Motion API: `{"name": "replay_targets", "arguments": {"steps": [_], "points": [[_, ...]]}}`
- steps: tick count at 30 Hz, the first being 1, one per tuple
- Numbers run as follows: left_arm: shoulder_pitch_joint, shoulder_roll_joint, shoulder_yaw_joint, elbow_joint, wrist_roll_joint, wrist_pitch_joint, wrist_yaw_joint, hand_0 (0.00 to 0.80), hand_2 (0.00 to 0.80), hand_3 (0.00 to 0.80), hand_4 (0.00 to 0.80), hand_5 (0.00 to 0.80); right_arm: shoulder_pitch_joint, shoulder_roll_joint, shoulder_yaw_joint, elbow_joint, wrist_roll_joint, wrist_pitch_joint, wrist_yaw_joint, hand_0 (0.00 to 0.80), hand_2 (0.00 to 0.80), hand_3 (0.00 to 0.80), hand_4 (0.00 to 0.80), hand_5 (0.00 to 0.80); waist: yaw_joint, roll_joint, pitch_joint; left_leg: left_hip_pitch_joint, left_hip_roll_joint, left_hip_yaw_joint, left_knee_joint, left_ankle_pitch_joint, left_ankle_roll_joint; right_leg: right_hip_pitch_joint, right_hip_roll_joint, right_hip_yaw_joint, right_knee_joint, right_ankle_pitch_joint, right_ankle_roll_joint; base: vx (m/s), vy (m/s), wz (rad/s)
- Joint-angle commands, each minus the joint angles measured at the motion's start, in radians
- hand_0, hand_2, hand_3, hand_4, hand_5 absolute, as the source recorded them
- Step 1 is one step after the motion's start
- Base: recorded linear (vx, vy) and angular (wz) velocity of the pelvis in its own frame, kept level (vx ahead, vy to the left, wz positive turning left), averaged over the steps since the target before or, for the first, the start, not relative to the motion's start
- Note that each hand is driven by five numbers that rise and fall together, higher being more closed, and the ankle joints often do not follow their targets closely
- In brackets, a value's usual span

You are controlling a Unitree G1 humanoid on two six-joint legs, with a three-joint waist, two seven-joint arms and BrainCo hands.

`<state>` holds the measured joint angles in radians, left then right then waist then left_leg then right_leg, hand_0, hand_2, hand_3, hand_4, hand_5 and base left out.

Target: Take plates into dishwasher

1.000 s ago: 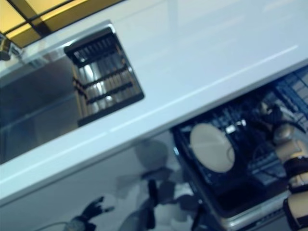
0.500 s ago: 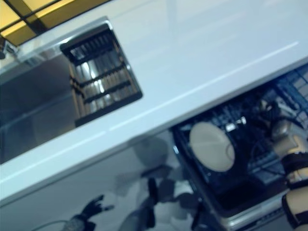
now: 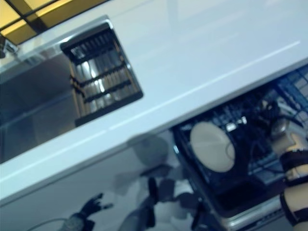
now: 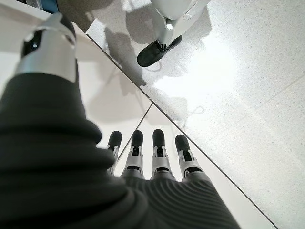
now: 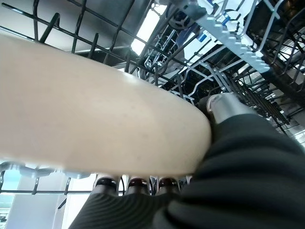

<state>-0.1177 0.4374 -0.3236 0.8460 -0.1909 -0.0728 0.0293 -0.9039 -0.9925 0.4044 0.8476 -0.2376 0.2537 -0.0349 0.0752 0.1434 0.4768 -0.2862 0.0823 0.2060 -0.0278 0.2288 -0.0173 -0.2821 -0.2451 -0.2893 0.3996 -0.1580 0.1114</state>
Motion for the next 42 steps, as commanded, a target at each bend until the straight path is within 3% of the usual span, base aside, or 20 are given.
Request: {"name": "replay_targets", "arguments": {"steps": [1,2,3,5,14,42], "points": [[-0.048,0.03,-0.02,-0.013,-0.031,-0.001,0.011,0.0,0.0,0.0,0.0,0.0,-0.098,0.003,0.05,0.026,-0.017,0.003,-0.001,0.8,0.8,0.8,0.8,0.8,0.055,-0.001,0.03,0.018,0.071,-0.026,0.004,-0.049,-0.076,-0.049,-0.028,0.003,0.072,0.042,0.016,0.0,0.0,0.0],[-0.047,0.03,-0.021,-0.014,-0.032,-0.001,0.012,0.0,0.0,0.0,0.0,0.0,-0.097,0.003,0.05,0.028,-0.014,0.004,-0.006,0.794,0.794,0.794,0.794,0.794,0.055,-0.001,0.03,0.018,0.072,-0.026,0.004,-0.049,-0.076,-0.049,-0.029,0.002,0.073,0.042,0.016,0.0,0.0,0.0],[-0.046,0.031,-0.021,-0.012,-0.033,-0.003,0.01,0.0,0.0,0.0,0.0,0.0,-0.094,0.004,0.048,0.029,-0.015,0.007,-0.012,0.505,0.505,0.505,0.505,0.505,0.055,0.0,0.03,0.017,0.072,-0.026,0.004,-0.05,-0.077,-0.048,-0.029,0.003,0.073,0.042,0.017,0.0,0.0,0.0],[-0.047,0.031,-0.019,-0.011,-0.034,-0.005,0.008,0.0,0.0,0.0,0.0,0.0,-0.095,0.007,0.046,0.035,-0.017,0.007,-0.024,0.0,0.0,0.0,0.0,0.0,0.055,0.001,0.03,0.016,0.071,-0.026,0.005,-0.05,-0.076,-0.05,-0.029,0.004,0.074,0.041,0.017,0.0,0.0,0.0],[-0.049,0.032,-0.017,-0.015,-0.029,0.001,0.006,0.0,0.0,0.0,0.0,0.0,-0.089,0.012,0.038,0.038,-0.01,0.022,-0.026,0.0,0.0,0.0,0.0,0.0,0.056,-0.005,0.028,0.02,0.075,-0.021,0.003,-0.051,-0.077,-0.042,-0.029,-0.001,0.063,0.046,0.019,0.0,0.0,0.0],[-0.041,0.034,0.002,-0.007,-0.011,0.006,0.003,0.0,0.0,0.0,0.0,0.0,-0.028,0.011,0.01,-0.032,0.0,-0.014,-0.045,0.0,0.0,0.0,0.0,0.0,0.044,-0.039,0.005,0.055,0.086,0.003,-0.012,-0.055,-0.08,0.016,-0.011,-0.015,-0.022,0.076,0.026,0.0,0.0,0.01]]}}
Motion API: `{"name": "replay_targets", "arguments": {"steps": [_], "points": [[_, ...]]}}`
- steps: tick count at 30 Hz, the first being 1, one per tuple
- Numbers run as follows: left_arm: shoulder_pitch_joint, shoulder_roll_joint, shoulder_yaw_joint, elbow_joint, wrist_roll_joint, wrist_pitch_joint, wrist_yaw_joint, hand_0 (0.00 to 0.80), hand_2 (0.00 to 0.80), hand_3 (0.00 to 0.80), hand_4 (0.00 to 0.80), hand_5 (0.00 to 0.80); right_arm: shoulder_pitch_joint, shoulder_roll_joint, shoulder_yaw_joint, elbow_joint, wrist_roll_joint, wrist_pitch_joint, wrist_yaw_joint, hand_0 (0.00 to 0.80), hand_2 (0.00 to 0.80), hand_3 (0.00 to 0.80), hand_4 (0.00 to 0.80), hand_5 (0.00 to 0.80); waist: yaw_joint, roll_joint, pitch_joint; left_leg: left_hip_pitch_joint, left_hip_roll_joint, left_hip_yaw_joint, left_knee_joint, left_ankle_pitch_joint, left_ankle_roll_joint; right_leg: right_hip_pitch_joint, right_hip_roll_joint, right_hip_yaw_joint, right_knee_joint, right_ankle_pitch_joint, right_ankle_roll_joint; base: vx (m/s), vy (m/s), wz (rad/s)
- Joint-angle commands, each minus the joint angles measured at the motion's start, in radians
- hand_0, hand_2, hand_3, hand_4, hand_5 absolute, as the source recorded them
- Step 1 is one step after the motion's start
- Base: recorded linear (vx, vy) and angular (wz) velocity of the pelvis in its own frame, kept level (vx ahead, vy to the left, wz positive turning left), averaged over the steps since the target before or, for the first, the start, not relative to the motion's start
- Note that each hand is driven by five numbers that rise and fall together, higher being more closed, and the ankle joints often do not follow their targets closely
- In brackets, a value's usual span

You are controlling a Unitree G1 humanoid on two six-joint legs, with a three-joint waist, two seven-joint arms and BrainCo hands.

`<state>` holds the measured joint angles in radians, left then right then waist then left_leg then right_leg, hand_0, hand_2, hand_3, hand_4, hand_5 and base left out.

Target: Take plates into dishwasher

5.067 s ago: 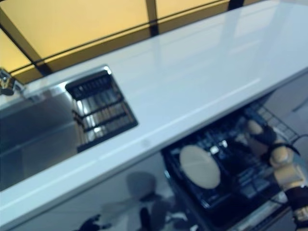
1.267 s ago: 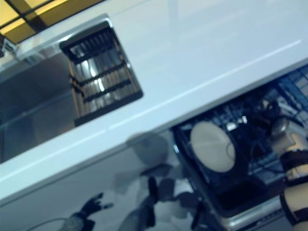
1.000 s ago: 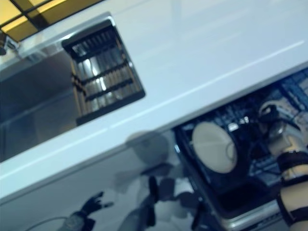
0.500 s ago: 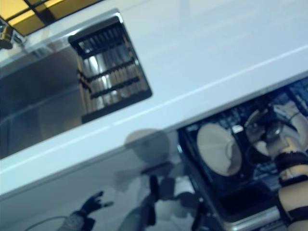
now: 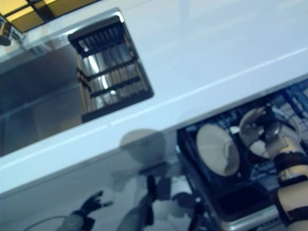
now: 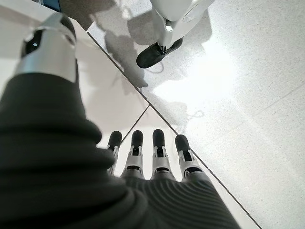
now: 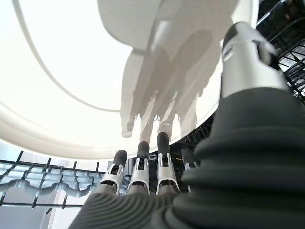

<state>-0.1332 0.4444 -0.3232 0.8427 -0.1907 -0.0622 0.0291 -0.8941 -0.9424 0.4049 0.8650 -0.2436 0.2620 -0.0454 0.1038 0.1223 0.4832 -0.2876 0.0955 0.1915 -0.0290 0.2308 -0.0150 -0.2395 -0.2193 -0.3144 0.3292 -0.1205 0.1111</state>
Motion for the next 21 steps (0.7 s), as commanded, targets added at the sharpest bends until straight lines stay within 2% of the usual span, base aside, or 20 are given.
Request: {"name": "replay_targets", "arguments": {"steps": [1,9,15,21], "points": [[-0.026,0.028,0.001,-0.004,-0.013,-0.004,0.002,0.0,0.0,0.0,0.0,0.0,-0.034,-0.04,0.007,-0.059,0.005,-0.018,-0.035,0.0,0.0,0.0,0.0,0.0,0.014,-0.019,-0.002,0.058,0.073,0.019,-0.011,-0.058,-0.083,-0.025,-0.036,0.01,0.047,0.039,0.027,0.0,0.0,0.0],[-0.008,0.03,0.017,-0.005,-0.009,-0.005,0.004,0.0,0.0,0.0,0.0,0.0,0.026,-0.06,-0.032,-0.136,0.043,-0.062,-0.055,0.0,0.0,0.0,0.0,0.0,0.004,-0.034,-0.015,0.08,0.076,0.027,-0.02,-0.06,-0.085,0.012,-0.03,0.008,0.009,0.048,0.031,0.0,0.0,0.0],[0.017,0.021,0.044,0.004,-0.003,-0.01,0.01,0.0,0.0,0.0,0.0,0.0,0.165,-0.064,-0.144,-0.296,0.029,-0.104,-0.075,0.0,0.0,0.0,0.0,0.0,-0.02,-0.054,-0.032,0.102,0.076,0.04,-0.028,-0.066,-0.086,0.047,-0.023,0.008,-0.032,0.056,0.035,0.0,0.0,0.0],[0.042,0.013,0.084,0.008,0.007,-0.007,0.021,0.0,0.0,0.0,0.0,0.0,0.326,-0.064,-0.26,-0.461,-0.03,-0.081,-0.079,0.0,0.0,0.0,0.0,0.0,-0.054,-0.077,-0.053,0.121,0.081,0.06,-0.029,-0.074,-0.089,0.077,-0.012,0.017,-0.081,0.069,0.04,-0.001,0.011,-0.05]]}}
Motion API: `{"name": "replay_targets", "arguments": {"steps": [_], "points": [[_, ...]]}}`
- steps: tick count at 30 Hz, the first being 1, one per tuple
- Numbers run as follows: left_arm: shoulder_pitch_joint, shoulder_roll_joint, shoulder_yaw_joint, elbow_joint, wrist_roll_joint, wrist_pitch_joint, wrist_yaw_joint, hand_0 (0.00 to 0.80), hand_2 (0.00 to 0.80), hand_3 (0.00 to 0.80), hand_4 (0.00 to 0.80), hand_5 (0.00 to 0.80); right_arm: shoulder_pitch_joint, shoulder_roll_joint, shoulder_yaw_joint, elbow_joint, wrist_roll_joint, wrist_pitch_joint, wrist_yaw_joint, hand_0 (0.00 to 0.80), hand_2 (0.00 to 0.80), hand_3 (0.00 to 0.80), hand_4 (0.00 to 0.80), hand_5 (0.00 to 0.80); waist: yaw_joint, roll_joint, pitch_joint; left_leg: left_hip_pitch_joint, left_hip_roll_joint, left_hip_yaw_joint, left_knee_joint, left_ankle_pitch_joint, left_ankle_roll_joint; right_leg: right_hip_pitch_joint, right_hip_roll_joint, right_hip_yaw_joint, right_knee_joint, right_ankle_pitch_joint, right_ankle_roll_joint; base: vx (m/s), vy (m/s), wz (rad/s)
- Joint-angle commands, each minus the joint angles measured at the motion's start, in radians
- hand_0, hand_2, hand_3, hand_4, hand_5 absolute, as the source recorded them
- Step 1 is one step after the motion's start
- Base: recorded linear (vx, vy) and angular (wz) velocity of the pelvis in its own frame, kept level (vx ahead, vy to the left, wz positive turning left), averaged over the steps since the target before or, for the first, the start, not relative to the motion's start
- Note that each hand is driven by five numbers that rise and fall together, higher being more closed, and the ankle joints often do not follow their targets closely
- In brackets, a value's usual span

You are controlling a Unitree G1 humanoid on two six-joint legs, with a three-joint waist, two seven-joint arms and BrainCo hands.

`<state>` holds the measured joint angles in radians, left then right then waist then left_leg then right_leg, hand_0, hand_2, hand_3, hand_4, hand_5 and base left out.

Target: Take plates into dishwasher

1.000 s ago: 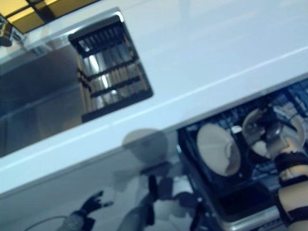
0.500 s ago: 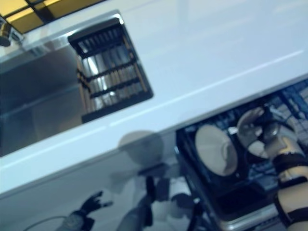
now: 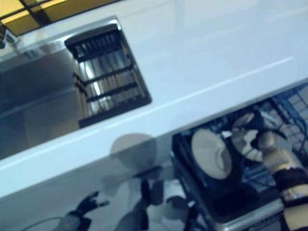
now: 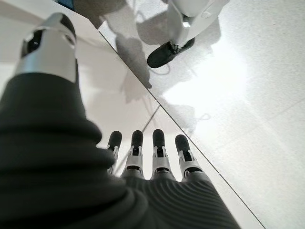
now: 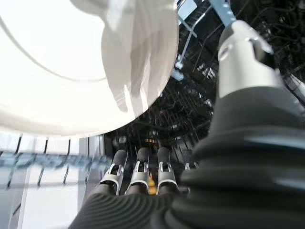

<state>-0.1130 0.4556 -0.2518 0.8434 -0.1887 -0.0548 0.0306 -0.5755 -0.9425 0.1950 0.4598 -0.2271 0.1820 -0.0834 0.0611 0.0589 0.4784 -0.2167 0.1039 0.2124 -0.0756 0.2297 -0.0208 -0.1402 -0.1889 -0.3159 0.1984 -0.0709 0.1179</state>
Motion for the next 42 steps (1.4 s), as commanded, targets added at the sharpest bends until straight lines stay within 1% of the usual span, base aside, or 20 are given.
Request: {"name": "replay_targets", "arguments": {"steps": [1,6,10,13,16,20,22,23,24,26,29,30,31,33,34,35,37,38,40,42], "points": [[0.028,0.0,0.021,0.011,0.007,-0.016,0.023,0.0,0.0,0.0,0.0,0.0,0.043,-0.064,-0.077,-0.078,-0.083,-0.005,-0.047,0.0,0.0,0.0,0.0,0.0,-0.018,-0.018,-0.055,0.051,0.075,0.044,0.017,-0.072,-0.083,-0.018,-0.035,0.022,0.033,0.029,0.032,-0.001,0.015,-0.11],[0.049,-0.003,0.054,0.02,0.023,-0.013,0.036,0.0,0.0,0.0,0.0,0.0,0.151,-0.08,-0.141,-0.149,-0.21,-0.002,-0.057,0.0,0.0,0.0,0.0,0.0,-0.041,-0.04,-0.075,0.074,0.074,0.06,0.018,-0.08,-0.086,0.01,-0.025,0.03,-0.011,0.045,0.036,0.002,0.009,-0.07],[0.069,-0.004,0.082,0.032,0.034,-0.013,0.037,0.0,0.0,0.0,0.0,0.0,0.239,-0.094,-0.207,-0.212,-0.224,-0.005,-0.077,0.0,0.0,0.0,0.0,0.0,-0.061,-0.059,-0.098,0.093,0.072,0.077,0.016,-0.088,-0.088,0.031,-0.011,0.037,-0.06,0.066,0.037,0.009,0.021,-0.15],[0.073,-0.007,0.098,0.046,0.039,-0.009,0.04,0.0,0.0,0.0,0.0,0.0,0.298,-0.098,-0.263,-0.246,-0.21,-0.011,-0.122,0.0,0.0,0.0,0.0,0.0,-0.075,-0.073,-0.118,0.104,0.072,0.09,0.015,-0.094,-0.089,0.045,-0.003,0.044,-0.088,0.077,0.038,0.011,0.018,-0.08],[0.068,-0.014,0.105,0.059,0.038,-0.004,0.043,0.0,0.0,0.0,0.0,0.0,0.357,-0.085,-0.323,-0.275,-0.183,0.0,-0.174,0.0,0.0,0.0,0.0,0.0,-0.09,-0.084,-0.137,0.112,0.07,0.103,0.012,-0.098,-0.088,0.053,0.008,0.052,-0.119,0.093,0.04,0.0,0.015,-0.12],[0.07,-0.025,0.116,0.085,0.046,-0.009,0.047,0.0,0.0,0.0,0.0,0.0,0.433,-0.056,-0.398,-0.286,-0.125,0.034,-0.23,0.0,0.0,0.0,0.0,0.0,-0.109,-0.097,-0.163,0.13,0.069,0.118,0.008,-0.107,-0.088,0.067,0.019,0.063,-0.147,0.105,0.041,0.005,0.009,-0.05],[0.068,-0.025,0.12,0.089,0.047,-0.004,0.046,0.0,0.0,0.0,0.0,0.0,0.451,-0.044,-0.416,-0.284,-0.105,0.041,-0.237,0.0,0.0,0.0,0.0,0.0,-0.114,-0.099,-0.17,0.134,0.069,0.122,0.007,-0.109,-0.088,0.071,0.021,0.066,-0.15,0.105,0.041,-0.004,0.002,-0.04],[0.067,-0.026,0.126,0.098,0.051,0.002,0.044,0.0,0.0,0.0,0.0,0.0,0.471,-0.024,-0.435,-0.283,-0.071,0.065,-0.248,0.0,0.0,0.0,0.0,0.0,-0.121,-0.101,-0.181,0.14,0.069,0.128,0.004,-0.112,-0.088,0.079,0.023,0.068,-0.155,0.104,0.041,-0.003,0.007,-0.07],[0.066,-0.027,0.128,0.105,0.051,0.003,0.043,0.0,0.0,0.0,0.0,0.0,0.481,-0.013,-0.443,-0.282,-0.051,0.074,-0.257,0.0,0.0,0.0,0.0,0.0,-0.124,-0.101,-0.187,0.144,0.068,0.13,0.004,-0.114,-0.087,0.084,0.024,0.07,-0.157,0.103,0.041,0.004,0.009,-0.09],[0.066,-0.029,0.129,0.111,0.05,0.004,0.043,0.0,0.0,0.0,0.0,0.0,0.495,0.0,-0.455,-0.277,-0.019,0.085,-0.273,0.0,0.0,0.0,0.0,0.0,-0.129,-0.103,-0.196,0.152,0.067,0.133,0.002,-0.116,-0.087,0.091,0.026,0.072,-0.163,0.104,0.041,0.017,0.005,-0.12],[0.069,-0.036,0.13,0.129,0.05,-0.001,0.044,0.0,0.0,0.0,0.0,0.0,0.523,0.031,-0.496,-0.247,0.114,0.091,-0.307,0.0,0.0,0.0,0.0,0.0,-0.141,-0.102,-0.217,0.169,0.068,0.14,-0.001,-0.12,-0.089,0.106,0.031,0.078,-0.177,0.105,0.038,0.029,0.0,-0.1],[0.071,-0.039,0.13,0.138,0.05,-0.004,0.045,0.0,0.0,0.0,0.0,0.0,0.532,0.05,-0.517,-0.222,0.207,0.085,-0.324,0.0,0.0,0.0,0.0,0.0,-0.145,-0.101,-0.228,0.177,0.069,0.143,-0.001,-0.122,-0.09,0.114,0.033,0.08,-0.182,0.106,0.037,0.032,-0.008,-0.07],[0.071,-0.039,0.13,0.142,0.05,-0.007,0.044,0.0,0.0,0.0,0.0,0.0,0.536,0.056,-0.524,-0.213,0.231,0.081,-0.326,0.0,0.0,0.0,0.0,0.0,-0.147,-0.1,-0.231,0.179,0.069,0.144,-0.001,-0.122,-0.091,0.116,0.034,0.08,-0.183,0.106,0.036,0.028,-0.01,-0.07],[0.069,-0.04,0.127,0.155,0.05,-0.013,0.043,0.0,0.0,0.0,0.0,0.0,0.55,0.087,-0.546,-0.17,0.351,0.066,-0.343,0.0,0.0,0.0,0.0,0.0,-0.151,-0.096,-0.244,0.186,0.071,0.149,-0.002,-0.123,-0.093,0.125,0.035,0.08,-0.187,0.104,0.034,0.024,-0.012,-0.11],[0.068,-0.041,0.127,0.158,0.051,-0.012,0.043,0.0,0.0,0.0,0.0,0.0,0.554,0.1,-0.552,-0.155,0.392,0.058,-0.347,0.0,0.0,0.0,0.0,0.0,-0.152,-0.094,-0.25,0.189,0.071,0.15,-0.002,-0.123,-0.093,0.129,0.036,0.079,-0.188,0.102,0.033,0.022,-0.011,-0.11],[0.068,-0.041,0.125,0.159,0.051,-0.013,0.043,0.0,0.0,0.0,0.0,0.0,0.556,0.101,-0.554,-0.151,0.394,0.056,-0.344,0.0,0.0,0.0,0.0,0.0,-0.152,-0.094,-0.25,0.191,0.071,0.15,-0.002,-0.124,-0.093,0.131,0.036,0.079,-0.188,0.102,0.033,0.04,-0.013,-0.06],[0.065,-0.044,0.115,0.174,0.055,-0.01,0.043,0.0,0.0,0.0,0.0,0.0,0.567,0.162,-0.571,-0.063,0.548,0.02,-0.359,0.0,0.0,0.0,0.0,0.0,-0.153,-0.083,-0.274,0.203,0.072,0.15,-0.005,-0.124,-0.094,0.149,0.034,0.072,-0.185,0.093,0.03,0.05,-0.025,-0.03],[0.065,-0.044,0.114,0.175,0.055,-0.011,0.043,0.0,0.0,0.0,0.0,0.0,0.567,0.164,-0.57,-0.058,0.553,0.017,-0.359,0.0,0.0,0.0,0.0,0.0,-0.152,-0.083,-0.274,0.203,0.072,0.15,-0.005,-0.124,-0.094,0.15,0.034,0.072,-0.184,0.092,0.03,0.032,-0.026,-0.04],[0.06,-0.046,0.102,0.189,0.058,-0.014,0.045,0.0,0.0,0.0,0.0,0.0,0.566,0.197,-0.569,-0.004,0.647,-0.003,-0.349,0.0,0.0,0.0,0.0,0.0,-0.151,-0.073,-0.284,0.209,0.072,0.146,-0.005,-0.124,-0.092,0.159,0.028,0.066,-0.171,0.082,0.029,0.0,0.0,0.0],[0.058,-0.045,0.095,0.195,0.06,-0.015,0.044,0.0,0.0,0.0,0.0,0.0,0.565,0.221,-0.567,0.029,0.705,-0.009,-0.344,0.0,0.0,0.0,0.0,0.0,-0.149,-0.064,-0.289,0.212,0.07,0.141,-0.004,-0.125,-0.09,0.164,0.024,0.062,-0.161,0.075,0.027,0.016,-0.012,0.0]]}}
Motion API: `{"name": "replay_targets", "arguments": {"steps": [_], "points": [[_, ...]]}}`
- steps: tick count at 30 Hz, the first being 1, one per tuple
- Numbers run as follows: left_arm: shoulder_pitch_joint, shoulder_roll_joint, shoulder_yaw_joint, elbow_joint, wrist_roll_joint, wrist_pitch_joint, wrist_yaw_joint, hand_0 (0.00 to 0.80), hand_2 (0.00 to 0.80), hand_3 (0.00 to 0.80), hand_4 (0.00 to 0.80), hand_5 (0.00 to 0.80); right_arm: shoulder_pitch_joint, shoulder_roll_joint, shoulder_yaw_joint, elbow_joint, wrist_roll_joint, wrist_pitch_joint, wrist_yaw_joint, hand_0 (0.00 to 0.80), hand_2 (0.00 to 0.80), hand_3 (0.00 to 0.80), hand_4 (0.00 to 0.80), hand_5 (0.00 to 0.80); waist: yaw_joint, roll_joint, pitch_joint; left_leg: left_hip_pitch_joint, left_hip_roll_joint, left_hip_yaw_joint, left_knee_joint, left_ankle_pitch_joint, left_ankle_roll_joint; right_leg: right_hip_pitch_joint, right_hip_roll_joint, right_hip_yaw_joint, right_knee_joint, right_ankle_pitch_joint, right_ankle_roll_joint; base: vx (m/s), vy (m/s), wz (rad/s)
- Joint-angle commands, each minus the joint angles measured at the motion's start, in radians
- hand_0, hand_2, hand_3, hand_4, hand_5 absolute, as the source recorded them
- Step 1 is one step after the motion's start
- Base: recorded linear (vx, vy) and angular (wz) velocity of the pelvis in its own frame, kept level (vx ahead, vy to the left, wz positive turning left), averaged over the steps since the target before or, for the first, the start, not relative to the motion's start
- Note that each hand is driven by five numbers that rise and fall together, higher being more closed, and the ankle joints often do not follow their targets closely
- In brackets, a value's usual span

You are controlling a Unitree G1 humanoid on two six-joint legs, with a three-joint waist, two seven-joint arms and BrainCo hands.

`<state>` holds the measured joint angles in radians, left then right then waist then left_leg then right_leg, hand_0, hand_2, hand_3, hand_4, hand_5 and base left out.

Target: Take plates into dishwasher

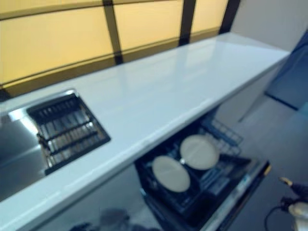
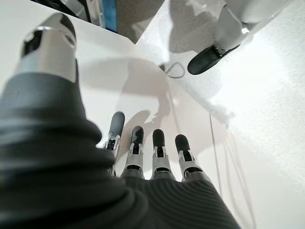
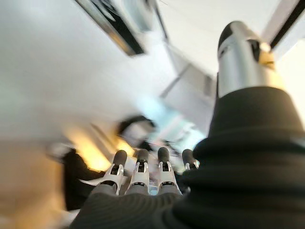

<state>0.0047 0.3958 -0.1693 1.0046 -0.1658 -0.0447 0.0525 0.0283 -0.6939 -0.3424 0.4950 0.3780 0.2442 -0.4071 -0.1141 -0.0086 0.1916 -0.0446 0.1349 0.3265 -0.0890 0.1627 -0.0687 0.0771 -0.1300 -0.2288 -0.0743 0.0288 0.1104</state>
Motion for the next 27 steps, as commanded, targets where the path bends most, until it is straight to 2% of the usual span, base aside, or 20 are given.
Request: {"name": "replay_targets", "arguments": {"steps": [1,7,12,15,18,21,27], "points": [[-0.059,0.015,0.01,0.038,0.039,-0.028,0.021,0.0,0.0,0.0,0.0,0.0,-0.039,-0.016,-0.027,0.013,0.131,-0.076,-0.015,0.0,0.0,0.0,0.0,0.0,0.027,0.009,-0.005,0.044,0.037,0.024,0.01,-0.059,-0.04,-0.052,-0.038,-0.028,0.118,-0.028,0.034,0.04,-0.022,0.01],[-0.074,0.013,-0.022,0.039,0.035,-0.033,0.027,0.0,0.0,0.0,0.0,0.0,-0.068,0.036,-0.024,0.107,0.355,-0.11,0.009,0.0,0.0,0.0,0.0,0.0,0.032,0.054,0.007,0.046,0.018,0.0,0.016,-0.056,-0.034,-0.064,-0.066,-0.044,0.177,-0.049,0.026,-0.017,0.017,0.02],[-0.099,-0.01,-0.06,0.047,-0.002,-0.045,0.034,0.0,0.0,0.0,0.0,0.0,-0.124,0.046,-0.01,0.149,0.51,-0.138,0.055,0.0,0.0,0.0,0.0,0.0,0.034,0.13,0.039,0.018,-0.01,-0.023,0.025,-0.039,-0.033,-0.106,-0.099,-0.047,0.262,-0.089,0.012,-0.084,0.131,0.07],[-0.114,-0.042,-0.087,0.053,-0.032,-0.058,0.038,0.0,0.0,0.0,0.0,0.0,-0.162,0.033,0.007,0.165,0.553,-0.144,0.073,0.0,0.0,0.0,0.0,0.0,0.03,0.183,0.063,-0.006,-0.026,-0.029,0.032,-0.025,-0.039,-0.132,-0.119,-0.045,0.302,-0.113,0.0,-0.07,0.166,0.05],[-0.118,-0.055,-0.098,0.054,-0.039,-0.064,0.04,0.0,0.0,0.0,0.0,0.0,-0.175,0.028,0.014,0.182,0.558,-0.15,0.082,0.0,0.0,0.0,0.0,0.0,0.029,0.205,0.072,-0.019,-0.03,-0.027,0.035,-0.018,-0.044,-0.143,-0.128,-0.048,0.318,-0.123,-0.004,-0.034,0.092,0.08],[-0.122,-0.07,-0.115,0.049,-0.059,-0.074,0.041,0.0,0.0,0.0,0.0,0.0,-0.2,0.014,0.032,0.216,0.564,-0.152,0.123,0.0,0.0,0.0,0.0,0.0,0.03,0.246,0.091,-0.039,-0.035,-0.02,0.042,-0.008,-0.051,-0.165,-0.145,-0.057,0.353,-0.144,-0.012,-0.027,0.084,0.03],[-0.133,-0.08,-0.131,0.033,-0.081,-0.08,0.044,0.0,0.0,0.0,0.0,0.0,-0.246,0.018,0.079,0.257,0.568,-0.172,0.166,0.0,0.0,0.0,0.0,0.0,0.031,0.282,0.126,-0.069,-0.044,-0.016,0.052,0.0,-0.056,-0.219,-0.17,-0.055,0.428,-0.188,-0.023,-0.043,0.027,-0.09]]}}
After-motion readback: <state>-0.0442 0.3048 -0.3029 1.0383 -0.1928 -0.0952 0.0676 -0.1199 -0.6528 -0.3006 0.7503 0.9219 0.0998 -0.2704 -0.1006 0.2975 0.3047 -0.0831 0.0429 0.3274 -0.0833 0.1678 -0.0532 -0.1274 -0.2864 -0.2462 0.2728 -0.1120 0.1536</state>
